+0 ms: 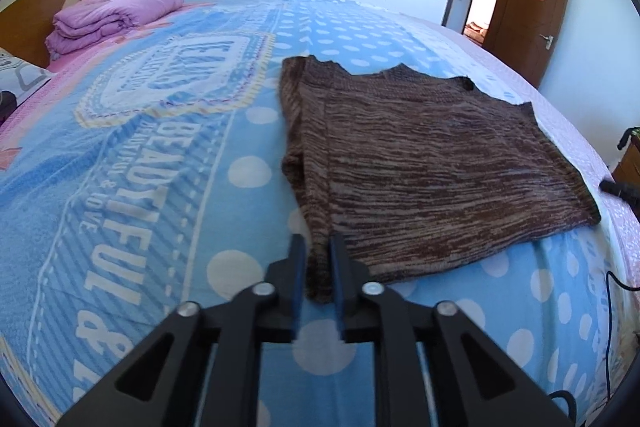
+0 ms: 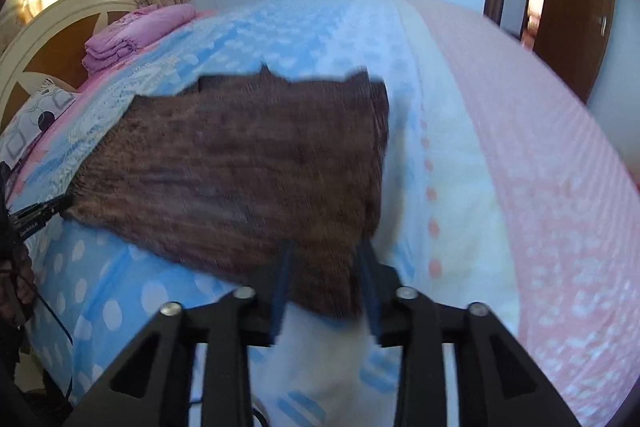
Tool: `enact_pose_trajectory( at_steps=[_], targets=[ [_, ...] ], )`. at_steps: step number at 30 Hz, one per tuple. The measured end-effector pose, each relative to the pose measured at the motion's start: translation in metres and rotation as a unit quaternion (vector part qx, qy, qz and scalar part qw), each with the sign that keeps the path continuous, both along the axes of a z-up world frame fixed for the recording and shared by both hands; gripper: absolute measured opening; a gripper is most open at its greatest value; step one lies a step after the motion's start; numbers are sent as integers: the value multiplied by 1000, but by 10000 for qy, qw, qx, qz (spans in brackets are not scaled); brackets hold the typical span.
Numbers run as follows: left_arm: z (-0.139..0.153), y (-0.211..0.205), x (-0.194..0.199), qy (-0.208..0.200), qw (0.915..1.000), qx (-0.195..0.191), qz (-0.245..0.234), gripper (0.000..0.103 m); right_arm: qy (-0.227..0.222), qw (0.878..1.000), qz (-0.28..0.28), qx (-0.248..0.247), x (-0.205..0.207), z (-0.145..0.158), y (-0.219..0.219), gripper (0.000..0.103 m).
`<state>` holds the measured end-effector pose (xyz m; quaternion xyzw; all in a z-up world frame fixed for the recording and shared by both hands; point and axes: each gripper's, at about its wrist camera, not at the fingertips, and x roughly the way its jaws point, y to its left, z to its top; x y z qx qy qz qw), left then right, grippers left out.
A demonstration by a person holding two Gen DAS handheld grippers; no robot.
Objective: Fold small clothes
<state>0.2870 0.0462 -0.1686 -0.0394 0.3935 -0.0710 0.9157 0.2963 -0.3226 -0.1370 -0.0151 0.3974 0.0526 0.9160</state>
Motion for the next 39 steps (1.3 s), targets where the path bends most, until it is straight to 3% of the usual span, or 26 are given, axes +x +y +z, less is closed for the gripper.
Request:
enact_pose_trajectory(
  at_steps=[4, 8, 12, 15, 17, 18, 21, 25, 29, 31, 39],
  targets=[
    [-2, 2, 2, 1, 9999, 66, 150, 32, -368, 9988, 314, -85, 33, 25, 37, 47],
    [-9, 11, -1, -64, 9993, -167, 332, 40, -480, 9930, 1009, 384, 85, 32, 95, 47],
    [-10, 9, -8, -269, 9991, -172, 273, 48, -526, 9830, 1519, 888, 129, 19, 144, 47],
    [-11, 5, -9, -329, 9992, -124, 174, 59, -180, 9835, 1640, 742, 162, -14, 174, 47],
    [-12, 2, -9, -366, 9992, -39, 131, 64, 558, 9852, 1516, 568, 182, -48, 181, 47],
    [-12, 1, -9, -371, 9993, -37, 104, 65, 322, 9850, 1534, 715, 180, -48, 180, 47],
    [-12, 4, -10, -397, 9990, -176, 70, 68, 326, 9852, 1434, 878, 170, -40, 176, 47],
    [-11, 13, -12, -451, 9979, -399, 254, 68, -37, 9872, 1346, 852, 128, -19, 165, 53],
    [-12, 18, -12, -406, 9968, -380, 570, 69, 385, 9883, 1442, 307, 97, -47, 166, 57],
    [-11, 18, -10, -352, 9972, -319, 574, 69, 63, 9860, 1647, -259, 86, -53, 173, 59],
    [0, 41, -18, -242, 9971, -137, 705, 88, 10, 9849, 1650, -527, 65, -44, 186, 63]
  ],
)
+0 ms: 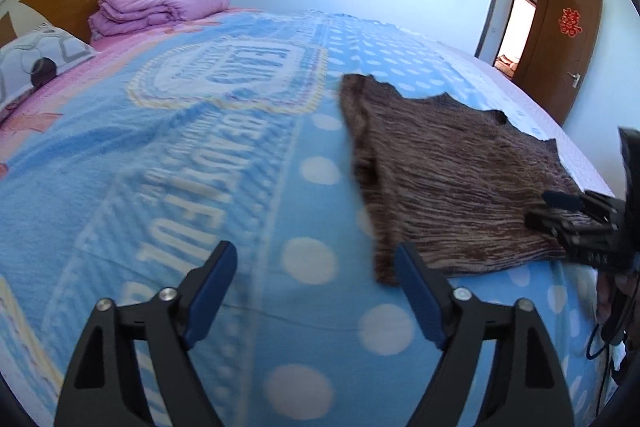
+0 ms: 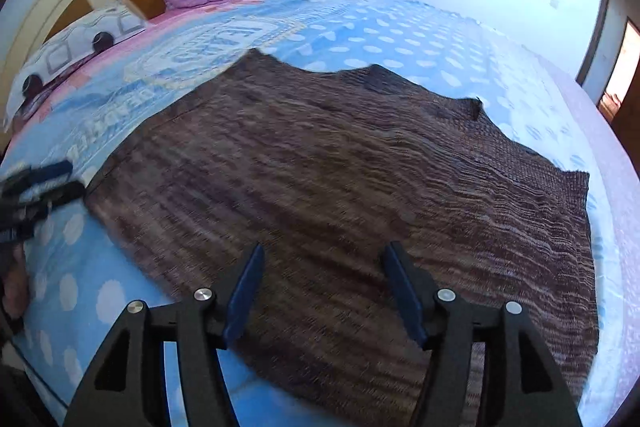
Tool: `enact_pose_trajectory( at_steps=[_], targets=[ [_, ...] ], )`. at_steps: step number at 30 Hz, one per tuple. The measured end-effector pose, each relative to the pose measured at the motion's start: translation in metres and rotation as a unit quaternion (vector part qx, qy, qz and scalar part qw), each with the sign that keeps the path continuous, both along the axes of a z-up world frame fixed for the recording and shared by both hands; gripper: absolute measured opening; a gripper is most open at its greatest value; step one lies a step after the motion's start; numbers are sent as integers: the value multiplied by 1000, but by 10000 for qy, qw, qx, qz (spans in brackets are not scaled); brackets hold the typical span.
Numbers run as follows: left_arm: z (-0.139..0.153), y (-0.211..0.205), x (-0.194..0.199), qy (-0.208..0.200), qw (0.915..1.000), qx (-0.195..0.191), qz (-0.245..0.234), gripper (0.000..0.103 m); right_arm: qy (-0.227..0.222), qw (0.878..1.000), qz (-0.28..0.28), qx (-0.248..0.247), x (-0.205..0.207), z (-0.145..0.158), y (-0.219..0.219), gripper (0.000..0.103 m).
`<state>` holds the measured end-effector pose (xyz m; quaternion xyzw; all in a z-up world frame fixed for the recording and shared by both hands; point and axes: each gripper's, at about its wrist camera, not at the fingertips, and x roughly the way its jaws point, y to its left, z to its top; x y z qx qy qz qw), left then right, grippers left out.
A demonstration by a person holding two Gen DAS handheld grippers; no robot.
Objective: Fold small clothes
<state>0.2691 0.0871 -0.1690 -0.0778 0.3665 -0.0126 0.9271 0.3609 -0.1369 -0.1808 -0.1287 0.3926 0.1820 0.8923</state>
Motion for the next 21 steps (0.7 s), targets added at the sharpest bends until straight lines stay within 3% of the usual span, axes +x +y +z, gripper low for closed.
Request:
enact_pose_trajectory(
  at_steps=[2, 10, 21],
  targets=[
    [4, 9, 2, -14, 9997, 204, 95, 96, -89, 9999, 95, -59, -12, -1, 6, 63],
    [10, 25, 29, 190, 9949, 969, 208, 96, -297, 9976, 590, -217, -41, -5, 44, 63],
    [17, 24, 46, 301, 9921, 1220, -9, 96, -474, 9933, 843, -629, -60, -14, 72, 63]
  ],
)
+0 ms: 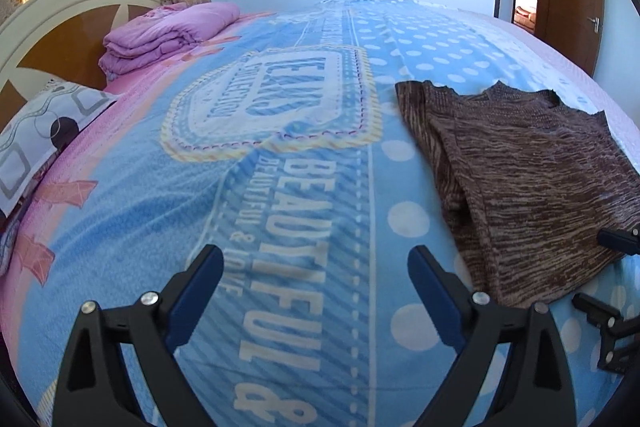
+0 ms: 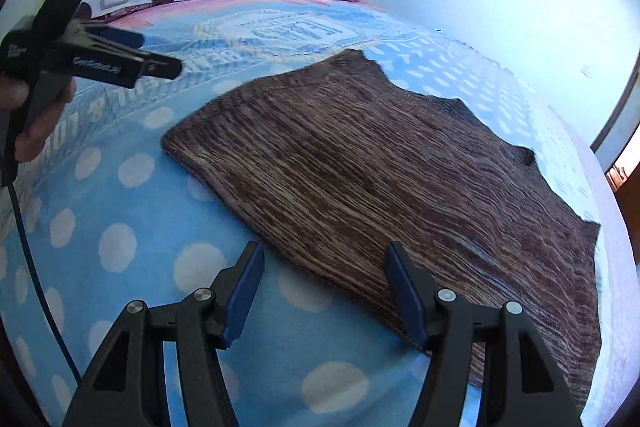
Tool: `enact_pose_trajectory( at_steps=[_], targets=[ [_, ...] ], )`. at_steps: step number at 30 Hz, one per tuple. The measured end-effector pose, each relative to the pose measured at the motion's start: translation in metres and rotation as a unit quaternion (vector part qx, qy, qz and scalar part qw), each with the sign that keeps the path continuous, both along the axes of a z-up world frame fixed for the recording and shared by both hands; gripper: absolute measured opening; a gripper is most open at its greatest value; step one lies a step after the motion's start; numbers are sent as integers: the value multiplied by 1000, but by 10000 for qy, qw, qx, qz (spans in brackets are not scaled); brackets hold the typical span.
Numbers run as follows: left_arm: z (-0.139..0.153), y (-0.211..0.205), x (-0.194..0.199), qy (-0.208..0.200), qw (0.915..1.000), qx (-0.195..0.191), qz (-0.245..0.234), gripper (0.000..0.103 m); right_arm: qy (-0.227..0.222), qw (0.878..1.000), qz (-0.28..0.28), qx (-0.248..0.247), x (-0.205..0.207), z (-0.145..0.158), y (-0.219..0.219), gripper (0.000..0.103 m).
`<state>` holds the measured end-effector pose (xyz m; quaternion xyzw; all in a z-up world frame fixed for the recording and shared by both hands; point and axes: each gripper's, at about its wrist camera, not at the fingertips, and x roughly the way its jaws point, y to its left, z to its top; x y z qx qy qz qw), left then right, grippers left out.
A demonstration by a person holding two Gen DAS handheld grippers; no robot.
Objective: Fold small clothes
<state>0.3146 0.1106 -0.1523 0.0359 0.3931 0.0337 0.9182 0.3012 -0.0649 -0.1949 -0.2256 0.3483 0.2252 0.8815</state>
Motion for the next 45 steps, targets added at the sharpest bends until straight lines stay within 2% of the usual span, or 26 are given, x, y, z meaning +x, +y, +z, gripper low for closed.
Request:
enact_pose_trajectory(
  at_steps=[11, 21, 26, 28, 35, 38, 40, 45],
  targets=[
    [3, 0, 25, 72, 9998, 161, -51, 96, -362, 9978, 492, -268, 0, 0, 59, 63],
    [8, -2, 54, -1, 9995, -93, -312, 96, -659, 9947, 525, -592, -1, -4, 84, 63],
    [13, -7, 71, -136, 9967, -424, -681, 96, -802, 9931, 461, -728, 1, -5, 97, 63],
    [11, -8, 82, -72, 9942, -688, -827, 96, -885, 9921, 422, -779, 1, -6, 101, 63],
    [2, -23, 118, 183, 9879, -1192, -978, 96, -814, 9938, 368, -658, 7, -6, 99, 63],
    [-2, -28, 131, 268, 9841, -1417, -1036, 95, -756, 9946, 407, -576, 8, -7, 98, 58],
    [-5, -34, 139, 344, 9825, -1452, -1113, 94, -799, 9941, 410, -614, 6, -8, 99, 58],
    [-10, -49, 154, 476, 9798, -1460, -1279, 83, -846, 9935, 400, -647, 4, -10, 101, 57]
  ],
)
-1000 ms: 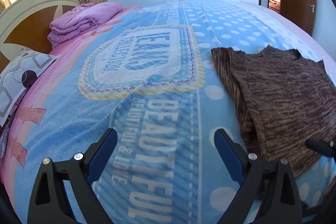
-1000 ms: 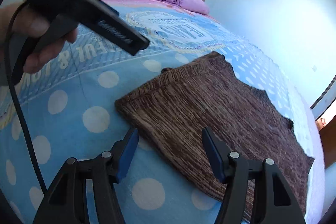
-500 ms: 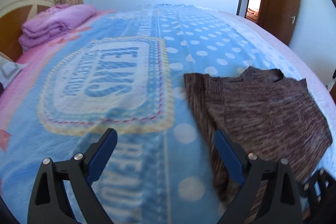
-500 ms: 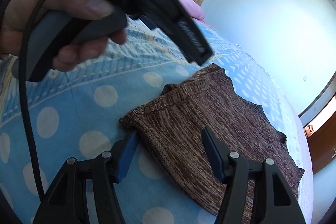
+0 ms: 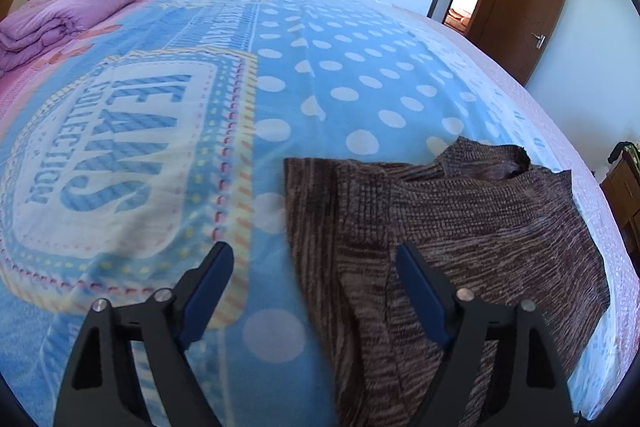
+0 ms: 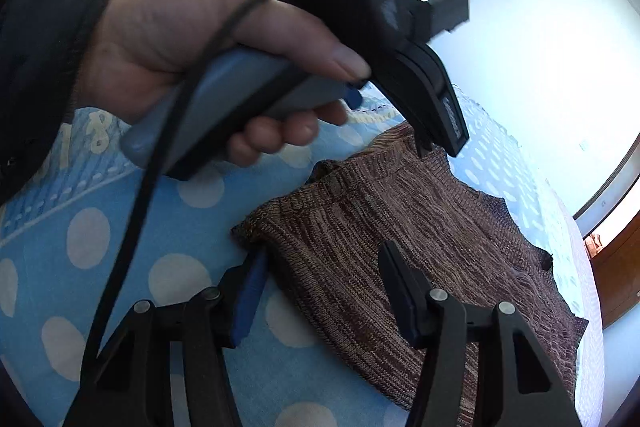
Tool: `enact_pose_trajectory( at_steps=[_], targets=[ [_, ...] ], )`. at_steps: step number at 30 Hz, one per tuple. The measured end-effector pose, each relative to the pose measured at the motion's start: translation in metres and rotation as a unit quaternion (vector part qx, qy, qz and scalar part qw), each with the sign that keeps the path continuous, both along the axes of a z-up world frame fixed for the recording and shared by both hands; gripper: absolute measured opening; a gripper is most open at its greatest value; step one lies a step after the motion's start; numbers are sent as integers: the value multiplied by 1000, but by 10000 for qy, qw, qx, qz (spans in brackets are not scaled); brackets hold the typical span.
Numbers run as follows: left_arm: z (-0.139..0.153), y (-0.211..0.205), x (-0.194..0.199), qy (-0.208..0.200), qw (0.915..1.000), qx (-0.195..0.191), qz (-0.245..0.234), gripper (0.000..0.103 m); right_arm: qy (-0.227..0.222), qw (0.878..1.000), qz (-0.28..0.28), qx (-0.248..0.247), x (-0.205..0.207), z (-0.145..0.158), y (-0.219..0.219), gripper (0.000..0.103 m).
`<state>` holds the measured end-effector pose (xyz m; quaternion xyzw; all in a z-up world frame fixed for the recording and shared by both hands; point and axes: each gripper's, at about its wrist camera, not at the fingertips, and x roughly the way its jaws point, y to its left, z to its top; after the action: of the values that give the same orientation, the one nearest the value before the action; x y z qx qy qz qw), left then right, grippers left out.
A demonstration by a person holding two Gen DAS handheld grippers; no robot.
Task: Fold small clothes
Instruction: 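Grasp the folded sweater edge with the left tool while the right tool grasps beside it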
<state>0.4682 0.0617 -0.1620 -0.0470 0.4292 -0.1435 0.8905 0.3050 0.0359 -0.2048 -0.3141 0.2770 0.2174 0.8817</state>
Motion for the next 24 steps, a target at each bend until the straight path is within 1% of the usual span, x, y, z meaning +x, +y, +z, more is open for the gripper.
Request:
enact_pose_trajectory(
  at_steps=[1, 2, 3, 4, 5, 6, 7, 8, 9, 11, 12, 13, 15, 18, 24],
  targets=[
    [-2, -2, 3, 31, 10000, -1, -16, 80, 9, 10000, -3, 13, 0, 0, 0, 57],
    [-5, -3, 6, 91, 10000, 6, -8, 73, 18, 10000, -6, 22, 0, 0, 0, 57],
    [-7, -3, 9, 135, 9999, -41, 2, 69, 24, 10000, -6, 22, 0, -1, 0, 57],
    [-8, -4, 9, 91, 9999, -78, -12, 56, 28, 10000, -7, 28, 2, -2, 0, 57],
    [-9, -5, 10, 72, 10000, -51, -23, 35, 33, 10000, -10, 31, 2, -3, 0, 57],
    [-10, -5, 11, 125, 9999, -101, -35, 28, 27, 10000, -10, 31, 0, -3, 0, 57],
    [-10, -4, 11, 170, 9995, -250, -65, 17, 17, 10000, 0, 30, -1, -3, 0, 54],
    [-10, -3, 10, 166, 9993, -335, -82, 15, 26, 10000, 45, 20, 0, -4, 0, 46],
    [-9, -4, 9, 133, 9994, -304, -70, 15, 42, 9999, 111, 7, -2, -5, 2, 34],
    [-9, -4, 8, 120, 9995, -277, -54, 15, 32, 9997, 218, -59, -6, -6, 5, 21],
    [-9, -2, 8, 164, 9993, -325, -1, 15, 12, 9997, 209, -95, -6, -7, 6, 18],
    [-10, -2, 10, 205, 9991, -378, 15, 14, 6, 9997, 203, -114, -5, -8, 6, 17],
    [-10, -1, 11, 268, 9988, -407, 32, 14, 29, 9998, 192, -95, -4, -9, 6, 11],
    [-9, -4, 13, 318, 9990, -317, 3, 14, 97, 9998, 195, -35, -3, -10, 6, 10],
    [-2, -5, 17, 644, 9975, -283, 40, 13, 132, 9997, 124, 148, 1, -2, -4, 9]
  ],
)
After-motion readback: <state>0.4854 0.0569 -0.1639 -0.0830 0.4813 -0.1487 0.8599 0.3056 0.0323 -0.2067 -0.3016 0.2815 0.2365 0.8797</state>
